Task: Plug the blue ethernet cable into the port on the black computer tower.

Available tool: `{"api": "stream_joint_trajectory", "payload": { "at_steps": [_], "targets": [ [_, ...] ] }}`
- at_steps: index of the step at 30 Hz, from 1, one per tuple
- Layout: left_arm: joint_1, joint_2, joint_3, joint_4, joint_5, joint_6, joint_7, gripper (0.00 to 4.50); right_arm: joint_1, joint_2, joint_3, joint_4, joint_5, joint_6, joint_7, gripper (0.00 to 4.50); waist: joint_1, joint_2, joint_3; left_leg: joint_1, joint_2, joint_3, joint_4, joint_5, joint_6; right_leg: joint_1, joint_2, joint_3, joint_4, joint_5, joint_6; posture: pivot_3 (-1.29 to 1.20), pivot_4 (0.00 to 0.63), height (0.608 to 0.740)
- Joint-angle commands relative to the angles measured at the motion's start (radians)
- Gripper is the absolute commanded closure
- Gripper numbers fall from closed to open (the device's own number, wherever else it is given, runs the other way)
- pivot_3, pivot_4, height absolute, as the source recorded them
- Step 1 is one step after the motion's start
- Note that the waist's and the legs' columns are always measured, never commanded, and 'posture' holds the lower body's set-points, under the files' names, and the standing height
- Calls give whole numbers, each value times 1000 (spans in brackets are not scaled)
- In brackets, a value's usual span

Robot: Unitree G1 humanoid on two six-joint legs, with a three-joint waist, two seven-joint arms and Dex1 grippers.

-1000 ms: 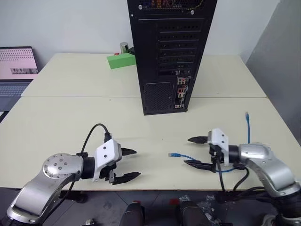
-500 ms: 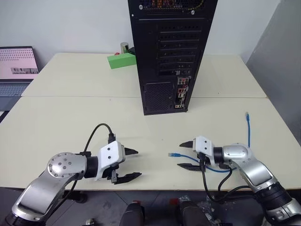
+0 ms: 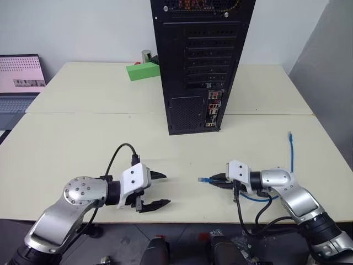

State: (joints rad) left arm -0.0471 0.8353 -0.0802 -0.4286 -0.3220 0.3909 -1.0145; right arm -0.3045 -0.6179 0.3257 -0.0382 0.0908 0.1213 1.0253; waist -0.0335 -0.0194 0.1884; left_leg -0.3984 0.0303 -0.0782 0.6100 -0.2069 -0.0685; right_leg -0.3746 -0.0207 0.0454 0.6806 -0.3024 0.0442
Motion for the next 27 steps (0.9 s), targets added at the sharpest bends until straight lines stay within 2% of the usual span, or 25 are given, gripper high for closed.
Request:
{"api": "stream_joint_trajectory", "payload": {
  "at_steps": [1,14,23,26,27],
  "targets": [
    [-49,-30,-20,33,12,-44,-5,575,-35,7,9,-35,-17,29,7,4444,0,0,0,0,0,0,0,0,0,0,0,0,0,0,0,0,150,740],
    [-263,-164,-147,308,103,-203,-73,575,-142,85,55,-75,-18,172,-4,4464,2,0,0,-1,0,-1,0,0,0,-1,0,-1,0,0,0,0,150,740],
    [-311,-238,-194,412,127,-274,-114,575,-164,105,55,-80,-29,186,-7,4464,0,0,0,-1,0,-1,0,0,0,-1,1,-1,1,0,0,0,150,740],
    [-314,-252,-196,432,134,-293,-118,1023,-166,105,48,-93,-22,198,-4,4465,1,0,0,-1,0,-1,0,0,0,-1,0,-1,1,0,0,0,150,740],
    [-316,-257,-196,438,136,-297,-117,1381,-166,104,46,-96,-21,201,-3,4465,1,0,0,-1,0,-1,1,0,0,-1,0,-1,1,0,0,0,150,740]
  ]
}}
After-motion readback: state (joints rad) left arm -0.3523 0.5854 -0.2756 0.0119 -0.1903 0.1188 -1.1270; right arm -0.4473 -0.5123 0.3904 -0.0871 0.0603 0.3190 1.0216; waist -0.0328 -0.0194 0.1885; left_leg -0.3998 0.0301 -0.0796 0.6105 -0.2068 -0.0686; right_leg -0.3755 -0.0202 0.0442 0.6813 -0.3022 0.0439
